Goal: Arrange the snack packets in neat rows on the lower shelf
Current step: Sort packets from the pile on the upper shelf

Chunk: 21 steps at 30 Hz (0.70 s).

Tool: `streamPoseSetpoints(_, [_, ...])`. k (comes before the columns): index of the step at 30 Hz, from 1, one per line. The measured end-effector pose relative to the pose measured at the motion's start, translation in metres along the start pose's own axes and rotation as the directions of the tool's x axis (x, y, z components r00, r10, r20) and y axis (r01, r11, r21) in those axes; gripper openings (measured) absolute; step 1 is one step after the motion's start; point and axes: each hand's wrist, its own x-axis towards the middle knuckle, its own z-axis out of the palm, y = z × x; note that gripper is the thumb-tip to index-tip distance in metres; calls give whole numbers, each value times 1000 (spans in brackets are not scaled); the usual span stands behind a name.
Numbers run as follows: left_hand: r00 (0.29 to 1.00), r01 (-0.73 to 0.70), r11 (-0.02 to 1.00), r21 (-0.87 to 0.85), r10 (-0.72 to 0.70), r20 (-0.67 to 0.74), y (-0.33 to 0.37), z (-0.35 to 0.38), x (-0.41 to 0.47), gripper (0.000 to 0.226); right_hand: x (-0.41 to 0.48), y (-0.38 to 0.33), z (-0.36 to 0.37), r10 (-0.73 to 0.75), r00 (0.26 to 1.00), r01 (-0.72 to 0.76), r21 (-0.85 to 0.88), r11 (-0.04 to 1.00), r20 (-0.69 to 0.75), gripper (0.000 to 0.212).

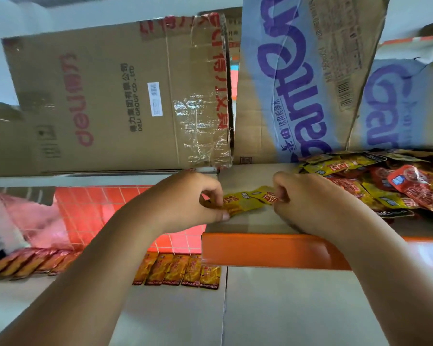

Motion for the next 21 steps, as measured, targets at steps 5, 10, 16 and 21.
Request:
streamPoseSetpoints(5, [1000,-6,999,-49,5,-19,-13,-3,-19,19,0,-9,-4,32,999,-35,125,992,28,24])
streamPoseSetpoints(10, [999,-28,997,-73,25,-46,-20,0,-27,18,0,-13,-5,20,999,-25,148,989,29,24])
streamPoseSetpoints(16, [996,-78,991,-112,72,-58,-28,5,-26,18,2,-12,-3,-1,1000,-1,122,993,16,22])
streamPoseSetpoints(21, [979,-174,964,-199,148,-139,-44,7,-32,19,3,-16,-4,-8,999,4,83,997,46,21])
